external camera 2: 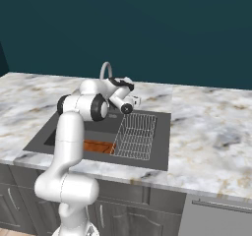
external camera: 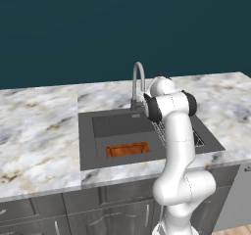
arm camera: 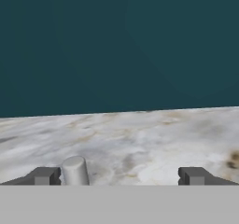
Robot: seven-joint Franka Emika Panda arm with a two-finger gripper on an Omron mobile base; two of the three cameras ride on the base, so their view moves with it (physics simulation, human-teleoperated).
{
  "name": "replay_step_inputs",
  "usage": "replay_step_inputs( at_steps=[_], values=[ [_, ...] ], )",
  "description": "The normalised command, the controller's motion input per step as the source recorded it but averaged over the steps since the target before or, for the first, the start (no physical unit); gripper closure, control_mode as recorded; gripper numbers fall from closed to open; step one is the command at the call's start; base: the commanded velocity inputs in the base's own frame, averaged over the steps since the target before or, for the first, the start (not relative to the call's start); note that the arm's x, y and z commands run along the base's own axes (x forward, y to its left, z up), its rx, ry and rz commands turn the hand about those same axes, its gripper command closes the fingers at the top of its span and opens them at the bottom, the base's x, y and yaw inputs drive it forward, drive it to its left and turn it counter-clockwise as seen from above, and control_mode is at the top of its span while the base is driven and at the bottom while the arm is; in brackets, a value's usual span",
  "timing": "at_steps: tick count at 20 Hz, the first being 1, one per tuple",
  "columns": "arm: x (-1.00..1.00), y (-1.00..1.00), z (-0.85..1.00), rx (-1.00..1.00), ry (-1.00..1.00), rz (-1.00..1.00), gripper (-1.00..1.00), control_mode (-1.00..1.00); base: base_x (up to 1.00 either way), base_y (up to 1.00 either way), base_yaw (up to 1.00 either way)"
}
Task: Turn on the sink faucet with hot water and rinse the cutting board for ten seconds, then turn off the faucet. Push the cutting board to reach the water if necessary.
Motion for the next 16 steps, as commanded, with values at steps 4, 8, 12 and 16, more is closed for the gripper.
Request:
replay_step_inputs(
  at_steps=[4,8,12,16],
  values=[
    [0.0,-0.06,0.0,0.0,0.0,0.0,-1.0,-1.0,0.0,0.0,0.0],
    [0.0,-0.11,0.0,0.0,0.0,0.0,-1.0,-1.0,0.0,0.0,0.0],
    [0.0,-0.13,0.0,0.0,0.0,0.0,-1.0,-1.0,0.0,0.0,0.0],
    [0.0,-0.13,0.0,0.0,0.0,0.0,-1.0,-1.0,0.0,0.0,0.0]
  ],
)
